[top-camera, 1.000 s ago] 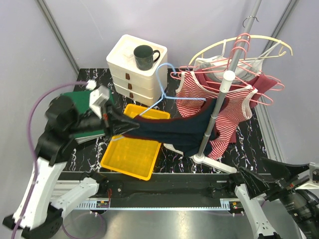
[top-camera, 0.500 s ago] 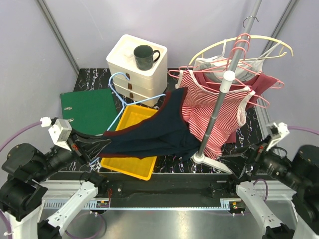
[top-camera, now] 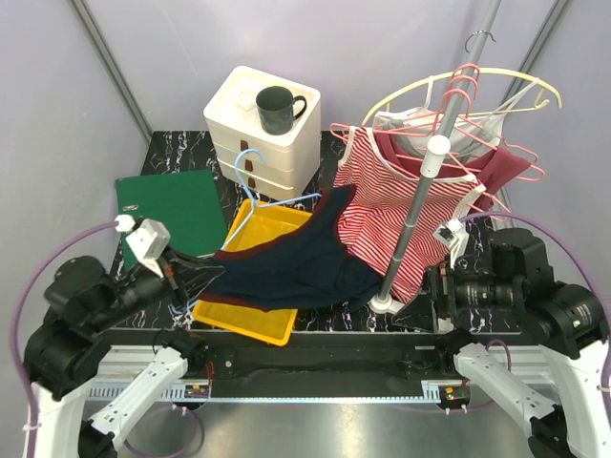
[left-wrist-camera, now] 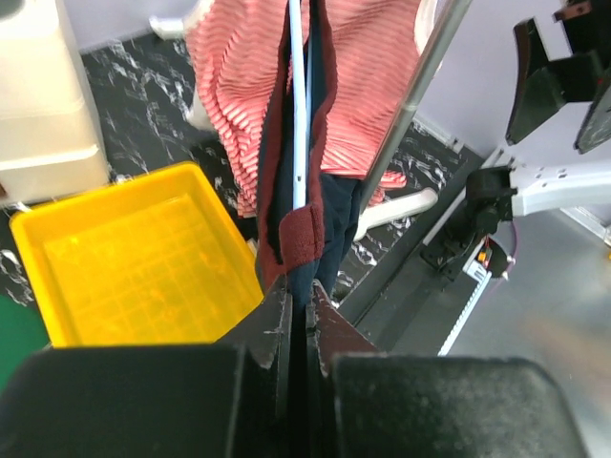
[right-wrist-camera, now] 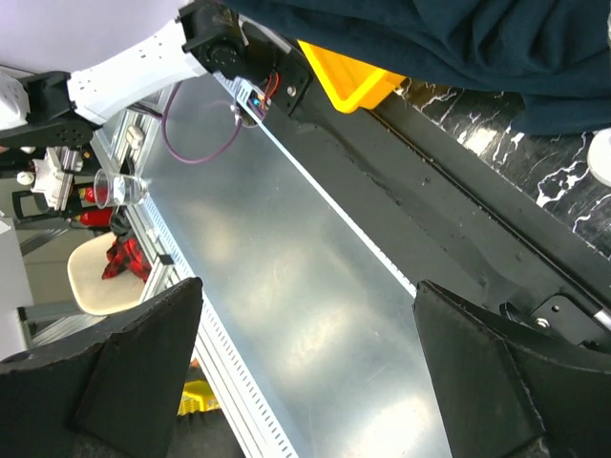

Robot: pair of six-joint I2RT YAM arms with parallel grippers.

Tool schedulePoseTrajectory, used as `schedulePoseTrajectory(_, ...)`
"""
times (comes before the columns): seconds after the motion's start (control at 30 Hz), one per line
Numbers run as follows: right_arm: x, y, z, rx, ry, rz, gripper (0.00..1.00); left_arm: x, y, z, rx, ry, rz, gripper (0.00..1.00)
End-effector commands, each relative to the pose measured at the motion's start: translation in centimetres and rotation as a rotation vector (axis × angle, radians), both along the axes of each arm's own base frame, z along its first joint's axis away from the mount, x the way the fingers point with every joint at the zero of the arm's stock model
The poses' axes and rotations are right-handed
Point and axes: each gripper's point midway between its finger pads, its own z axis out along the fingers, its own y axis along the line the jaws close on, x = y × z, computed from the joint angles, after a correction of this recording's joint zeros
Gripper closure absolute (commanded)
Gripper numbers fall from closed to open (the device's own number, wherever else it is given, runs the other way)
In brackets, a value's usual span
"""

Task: Remove the tank top from the hanger
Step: Pick up the hanger from the clothesline, then remove the tank top from the hanger.

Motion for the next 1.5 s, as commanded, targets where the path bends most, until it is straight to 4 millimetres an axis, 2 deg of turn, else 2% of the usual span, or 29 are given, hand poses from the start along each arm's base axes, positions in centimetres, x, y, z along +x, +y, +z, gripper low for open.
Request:
schedulePoseTrajectory(0.0, 0.8, 1.1, -0.1, 0.046, -0.013, 0.038, 0.00, 1.4, -1.7, 0.7, -0.058, -0.018, -0.047, 1.00)
schedulePoseTrajectory(0.03, 1.0, 1.3, -0.5, 0.048, 0.003, 0.031, 0.00, 1.6, -1.9, 0.5, -0.063, -0.008, -0.050, 1.00)
schedulePoseTrajectory(0.27, 3.2, 1.9, 0.8, 0.107, -0.078, -0.043, 0.00, 2.8, -3.0, -1.4, -0.076, 0.068, -0.064, 1.00)
schedulePoseTrajectory(0.47, 5.3, 2.0, 0.5, 0.132, -0.120, -0.135, 0.00, 2.7, -3.6, -1.8, -0.102, 0.099, -0.086, 1.00)
schedulePoseTrajectory(0.57, 6.2, 2.0, -0.5, 0.113, -0.124, -0.158, 0.00, 2.9, -3.8, -2.1, -0.108, 0.115, -0.089, 1.00)
schedulePoseTrajectory(0.73, 6.2, 1.9, -0.6, 0.122, -0.125, -0.175, 0.00, 3.5, -4.2, -3.1, -0.109, 0.140, -0.092, 1.00)
schedulePoseTrajectory(0.93, 6.2, 2.0, -2.3, 0.083, -0.112, -0.155, 0.00, 3.9, -4.8, -3.9, -0.113, 0.168, -0.110, 1.00)
schedulePoseTrajectory(1.03, 7.6, 0.5, -4.2, -0.023, -0.173, -0.215, 0.00, 4.2, -4.9, -4.3, -0.110, 0.174, -0.106, 1.00)
schedulePoseTrajectory(1.17, 7.8, -0.7, -1.7, 0.047, -0.329, -0.302, 0.00, 4.4, -5.4, -4.5, -0.112, 0.191, -0.129, 1.00)
schedulePoseTrajectory(1.27, 8.4, -1.4, -2.0, 0.037, -0.348, -0.356, 0.00, 4.5, -5.8, -4.5, -0.109, 0.205, -0.155, 1.00)
schedulePoseTrajectory(1.33, 9.1, -2.7, -1.9, 0.005, -0.379, -0.438, 0.00, 4.4, -6.1, -4.4, -0.111, 0.208, -0.177, 1.00)
schedulePoseTrajectory(1.47, 10.0, -6.8, 0.0, 0.001, -0.523, -0.666, 0.00, 4.3, -6.8, -4.4, -0.123, 0.219, -0.225, 1.00)
